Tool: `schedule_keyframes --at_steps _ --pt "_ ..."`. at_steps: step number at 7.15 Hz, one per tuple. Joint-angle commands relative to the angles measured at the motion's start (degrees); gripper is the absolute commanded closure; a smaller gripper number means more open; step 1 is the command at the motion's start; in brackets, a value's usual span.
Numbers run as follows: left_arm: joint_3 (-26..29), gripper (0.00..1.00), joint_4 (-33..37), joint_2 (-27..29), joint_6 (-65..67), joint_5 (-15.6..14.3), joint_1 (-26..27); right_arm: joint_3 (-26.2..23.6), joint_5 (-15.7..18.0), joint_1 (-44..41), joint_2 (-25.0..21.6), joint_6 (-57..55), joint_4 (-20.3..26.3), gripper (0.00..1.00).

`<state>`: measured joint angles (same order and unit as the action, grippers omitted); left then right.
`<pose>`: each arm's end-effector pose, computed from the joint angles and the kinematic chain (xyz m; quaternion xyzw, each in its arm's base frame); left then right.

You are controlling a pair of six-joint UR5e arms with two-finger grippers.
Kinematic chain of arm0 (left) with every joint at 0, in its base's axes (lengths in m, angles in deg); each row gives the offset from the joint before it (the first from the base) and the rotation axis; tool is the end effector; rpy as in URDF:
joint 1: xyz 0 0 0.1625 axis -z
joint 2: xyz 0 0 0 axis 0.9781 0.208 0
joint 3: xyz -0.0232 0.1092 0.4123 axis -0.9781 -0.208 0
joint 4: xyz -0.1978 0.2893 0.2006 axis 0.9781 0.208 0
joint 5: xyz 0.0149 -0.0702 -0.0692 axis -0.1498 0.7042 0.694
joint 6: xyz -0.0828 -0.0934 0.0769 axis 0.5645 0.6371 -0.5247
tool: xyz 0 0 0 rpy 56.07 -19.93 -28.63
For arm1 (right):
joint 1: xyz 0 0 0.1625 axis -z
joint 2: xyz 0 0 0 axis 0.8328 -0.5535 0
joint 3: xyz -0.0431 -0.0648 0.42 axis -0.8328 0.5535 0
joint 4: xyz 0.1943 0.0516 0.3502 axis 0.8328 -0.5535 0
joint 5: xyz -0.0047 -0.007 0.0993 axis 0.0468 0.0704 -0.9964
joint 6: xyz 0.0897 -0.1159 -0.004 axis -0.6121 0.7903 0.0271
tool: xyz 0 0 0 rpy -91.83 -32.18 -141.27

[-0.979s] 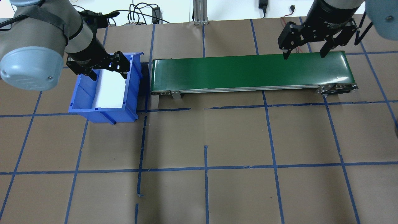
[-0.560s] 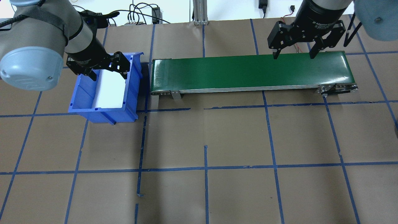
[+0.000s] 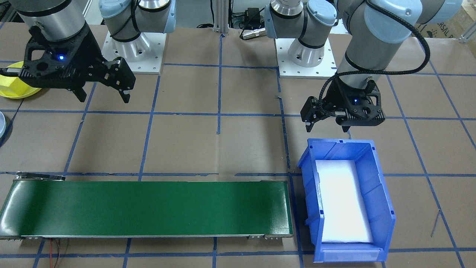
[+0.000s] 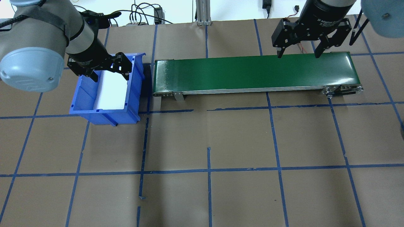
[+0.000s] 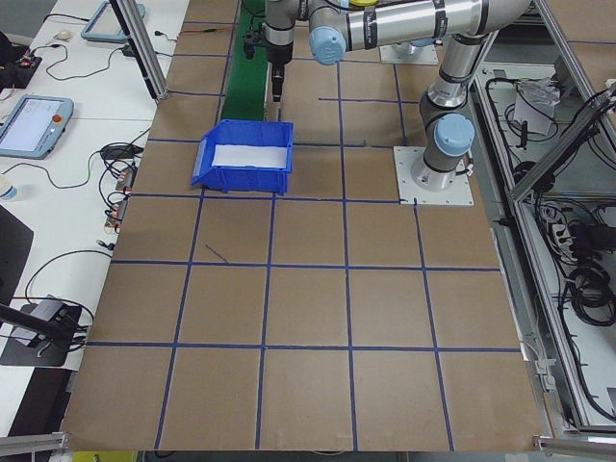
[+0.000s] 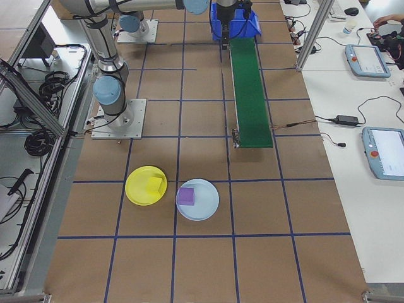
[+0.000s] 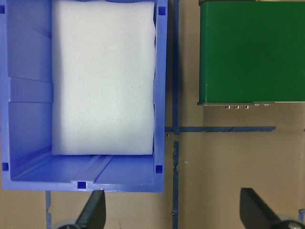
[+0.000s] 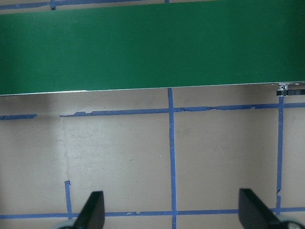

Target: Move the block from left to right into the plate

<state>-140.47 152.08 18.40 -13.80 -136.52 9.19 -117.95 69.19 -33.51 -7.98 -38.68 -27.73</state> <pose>-0.1087 -0.5171 0.3815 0.0069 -0.9990 0.0445 0.0004 0.1377 -0.5065 0.4698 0.0169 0.9994 -0.0251 0.0188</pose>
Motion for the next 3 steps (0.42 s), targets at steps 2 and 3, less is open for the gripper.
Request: schedule_keyframes --at_steps 2,3 --pt "0.00 0.00 0.00 0.00 0.00 0.00 0.00 0.00 -0.26 0.08 0.03 -0.13 -0.02 0.00" --pt "0.00 0.00 0.00 0.00 0.00 0.00 0.00 0.00 -0.35 0.34 0.03 -0.13 -0.02 0.00"
